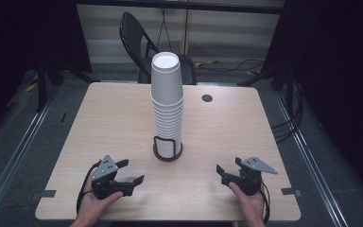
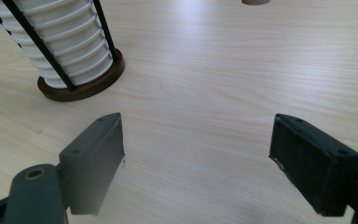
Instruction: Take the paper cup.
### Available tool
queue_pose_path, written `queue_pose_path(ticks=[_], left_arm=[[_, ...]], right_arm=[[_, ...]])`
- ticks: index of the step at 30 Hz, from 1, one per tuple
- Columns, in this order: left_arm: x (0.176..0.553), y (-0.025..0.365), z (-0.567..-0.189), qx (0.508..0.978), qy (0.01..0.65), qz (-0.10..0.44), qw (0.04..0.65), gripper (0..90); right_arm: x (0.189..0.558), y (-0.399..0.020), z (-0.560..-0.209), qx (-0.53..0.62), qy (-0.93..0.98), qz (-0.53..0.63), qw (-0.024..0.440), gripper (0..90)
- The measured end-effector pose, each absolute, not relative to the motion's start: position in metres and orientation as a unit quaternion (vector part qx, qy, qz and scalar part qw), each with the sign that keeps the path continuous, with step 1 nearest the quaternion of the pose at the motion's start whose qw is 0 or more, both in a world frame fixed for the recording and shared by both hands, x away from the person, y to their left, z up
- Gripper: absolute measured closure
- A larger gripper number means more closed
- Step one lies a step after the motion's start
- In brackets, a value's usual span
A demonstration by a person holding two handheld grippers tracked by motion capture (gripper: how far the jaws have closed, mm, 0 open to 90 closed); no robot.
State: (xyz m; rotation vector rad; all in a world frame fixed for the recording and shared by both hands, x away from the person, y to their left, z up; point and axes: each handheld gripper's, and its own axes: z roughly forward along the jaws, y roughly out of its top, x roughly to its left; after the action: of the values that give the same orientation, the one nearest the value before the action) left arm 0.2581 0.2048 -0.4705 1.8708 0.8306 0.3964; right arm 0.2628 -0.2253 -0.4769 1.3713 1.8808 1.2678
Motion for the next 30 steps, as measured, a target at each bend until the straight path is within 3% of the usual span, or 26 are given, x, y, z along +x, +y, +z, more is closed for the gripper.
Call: queue_pose_path(ticks=[11, 14, 30], left_arm=[[0.260, 0.204, -0.467, 0.774, 0.346, 0.170, 0.503, 16.4], [0.262, 0.203, -0.463, 0.776, 0.340, 0.179, 0.501, 20.8], [0.262, 0.194, -0.423, 0.760, 0.315, 0.193, 0.534, 15.9]], right_arm=[[0.258, -0.229, -0.477, 0.504, 0.694, 0.463, 0.224, 17.1], [0.256, -0.230, -0.475, 0.496, 0.702, 0.456, 0.230, 17.4], [0.254, -0.219, -0.473, 0.478, 0.704, 0.467, 0.240, 16.1]])
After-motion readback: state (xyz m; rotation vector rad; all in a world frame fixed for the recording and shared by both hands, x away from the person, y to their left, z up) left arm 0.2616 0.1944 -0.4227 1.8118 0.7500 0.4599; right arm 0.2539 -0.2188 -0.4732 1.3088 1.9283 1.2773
